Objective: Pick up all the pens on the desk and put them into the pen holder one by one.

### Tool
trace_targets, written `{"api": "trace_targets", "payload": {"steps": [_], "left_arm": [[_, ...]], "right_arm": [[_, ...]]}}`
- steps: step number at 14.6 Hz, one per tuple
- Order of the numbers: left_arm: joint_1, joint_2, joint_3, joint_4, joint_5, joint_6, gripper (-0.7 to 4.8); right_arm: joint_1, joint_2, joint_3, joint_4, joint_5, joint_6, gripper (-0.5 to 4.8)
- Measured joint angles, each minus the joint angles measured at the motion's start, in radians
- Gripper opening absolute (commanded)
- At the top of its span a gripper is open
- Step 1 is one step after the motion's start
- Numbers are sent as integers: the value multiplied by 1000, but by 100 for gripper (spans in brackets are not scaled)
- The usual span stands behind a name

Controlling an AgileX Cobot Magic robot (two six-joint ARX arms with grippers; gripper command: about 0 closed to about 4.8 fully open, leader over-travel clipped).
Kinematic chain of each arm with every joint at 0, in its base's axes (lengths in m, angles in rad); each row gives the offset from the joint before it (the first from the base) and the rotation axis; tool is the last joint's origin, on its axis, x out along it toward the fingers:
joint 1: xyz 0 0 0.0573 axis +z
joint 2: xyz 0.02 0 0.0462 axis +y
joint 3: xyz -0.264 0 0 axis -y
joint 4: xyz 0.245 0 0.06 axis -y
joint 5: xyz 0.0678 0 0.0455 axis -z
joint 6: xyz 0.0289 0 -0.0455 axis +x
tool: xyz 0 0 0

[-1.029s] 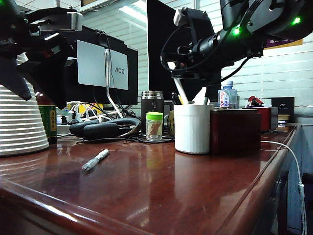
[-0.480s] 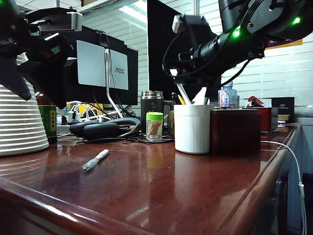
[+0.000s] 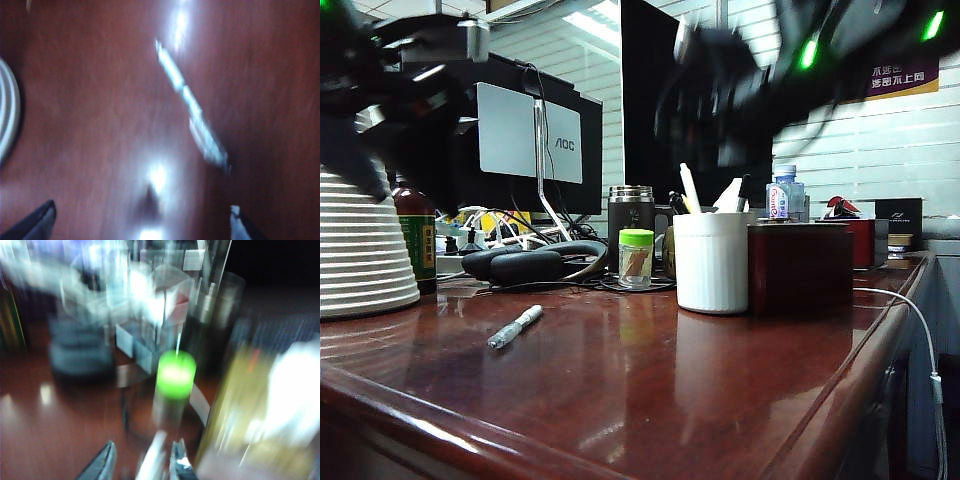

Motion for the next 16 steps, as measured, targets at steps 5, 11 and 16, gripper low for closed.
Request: {"api": "trace_targets", "payload": {"steps": [5, 11, 16], "left_arm": [[0, 85, 66, 216, 160, -145, 479], [11, 552, 346, 23, 143, -300, 479], [48, 632, 351, -13, 150, -377, 479]], "right_arm": [[0, -462, 2, -179, 27, 0, 149], [-5, -922, 3, -538, 210, -77, 149], [-5, -975, 2, -700, 254, -124, 149]]}}
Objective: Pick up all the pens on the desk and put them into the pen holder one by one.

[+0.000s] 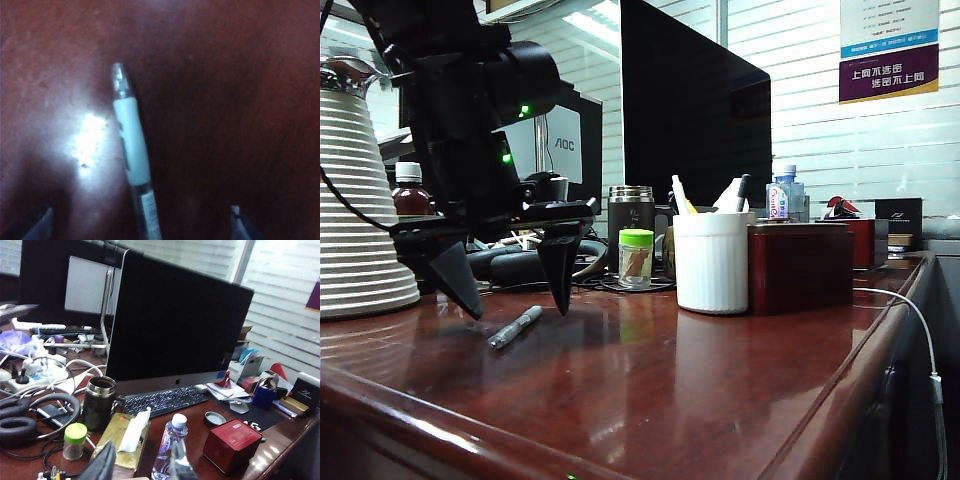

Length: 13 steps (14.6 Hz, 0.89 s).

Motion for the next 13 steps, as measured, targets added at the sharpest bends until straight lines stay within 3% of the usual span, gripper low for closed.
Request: {"api": "trace_targets", "payload": {"steps": [5, 7, 9, 10, 11, 12, 13], "left_arm": [[-4, 23, 4, 22, 52, -29, 479], [-4, 33, 12, 23, 57, -30, 453], [-4, 35, 14, 23, 57, -44, 285], [-2, 40, 14, 31, 56, -45, 143], [3, 43, 13, 33, 58, -48, 38], [1, 47, 13, 37, 72, -53, -8], [-1, 47, 12, 41, 93, -53, -6]], "right_arm": [[0, 0, 0, 0, -19, 0, 148], [0, 5, 1, -66, -181, 20, 149], [1, 54, 2, -259, -383, 68, 149], [2, 95, 0, -365, -448, 73, 149], [2, 143, -2, -459, -518, 76, 149], [2, 186, -4, -516, -593, 91, 149], [2, 206, -3, -520, -635, 95, 149]]}}
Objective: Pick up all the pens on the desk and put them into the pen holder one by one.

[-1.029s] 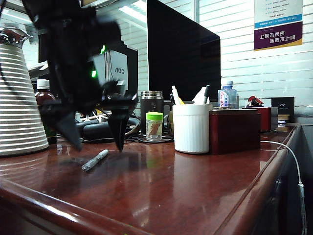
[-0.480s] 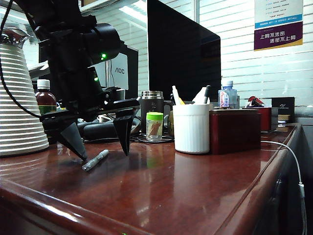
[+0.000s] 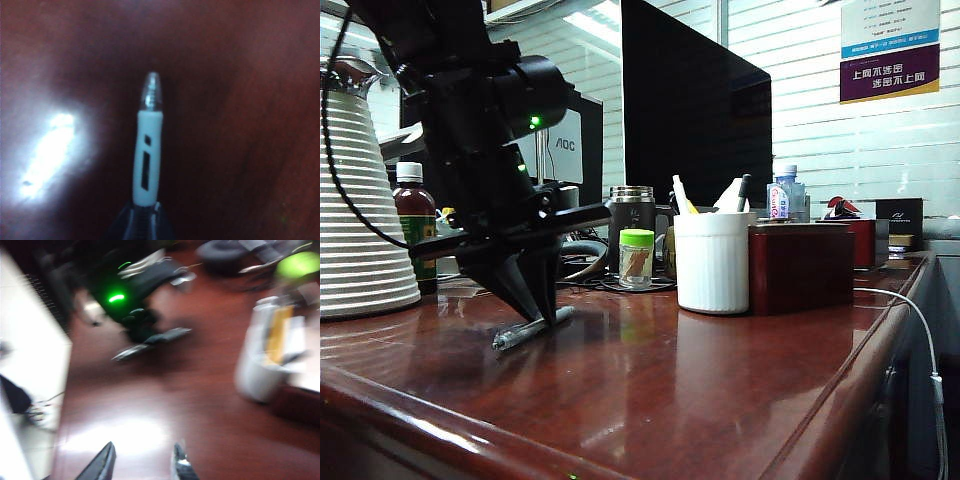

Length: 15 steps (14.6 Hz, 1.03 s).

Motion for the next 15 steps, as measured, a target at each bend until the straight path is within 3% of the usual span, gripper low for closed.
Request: {"api": "trace_targets", "payload": {"steps": [5, 6, 8, 9, 10, 11, 12, 13, 15], "left_arm": [[1, -1, 0, 3, 8, 1, -6], [2, 0, 0, 7, 31, 2, 19], [0, 2, -3, 15, 81, 20, 196], [-1, 1, -3, 25, 106, 23, 215], [-7, 0, -2, 27, 104, 28, 200], [-3, 0, -2, 26, 106, 27, 109], [-3, 1, -3, 20, 92, 27, 78], [-1, 2, -3, 16, 91, 27, -9], [0, 0, -2, 11, 90, 26, -6]], "right_arm": [[1, 20, 4, 11, -31, 10, 149], [1, 20, 4, 12, -31, 10, 149], [1, 20, 4, 15, -31, 10, 149], [1, 20, 4, 15, -31, 10, 149], [1, 20, 4, 15, -31, 10, 149], [0, 20, 4, 15, -31, 10, 149], [1, 20, 4, 15, -31, 10, 149], [0, 20, 4, 15, -31, 10, 149], [0, 20, 4, 15, -31, 10, 149]]}}
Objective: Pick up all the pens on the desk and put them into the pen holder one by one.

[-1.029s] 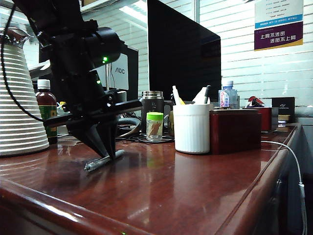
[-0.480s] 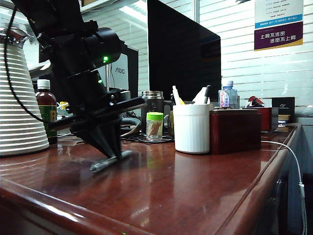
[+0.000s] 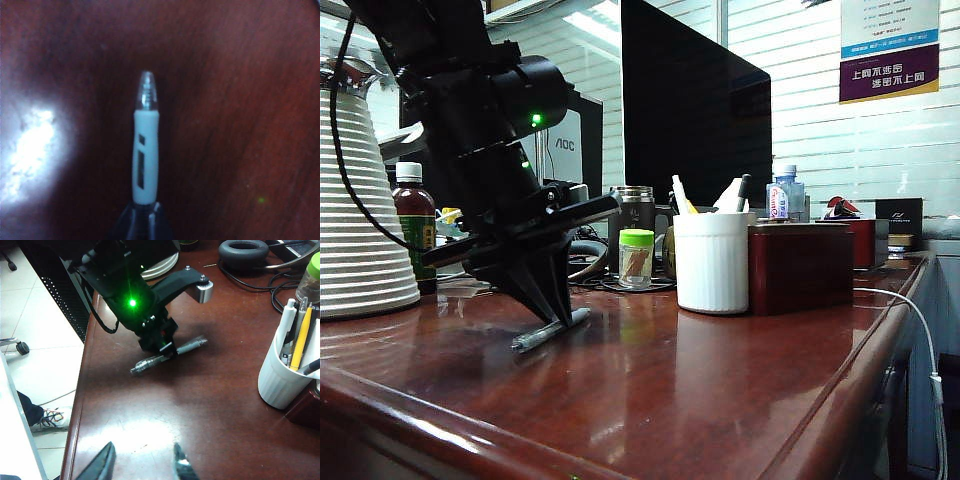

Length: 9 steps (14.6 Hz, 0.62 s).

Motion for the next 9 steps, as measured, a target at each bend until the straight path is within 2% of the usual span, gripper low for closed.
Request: {"api": "trace_targets", "payload": {"steps": [3, 6, 8, 9], "left_arm": [[0, 0, 0, 0, 0, 33, -6], [-3, -8, 40, -23, 59, 65, -6], [-4, -53, 122, 56, 128, 66, -6], [-4, -76, 164, 158, 172, 66, -6]], "right_arm": [[0, 0, 2, 1, 0, 0, 149], [0, 0, 2, 15, 11, 0, 149], [0, 0, 2, 27, 12, 0, 149], [0, 0, 2, 31, 12, 0, 149]]}}
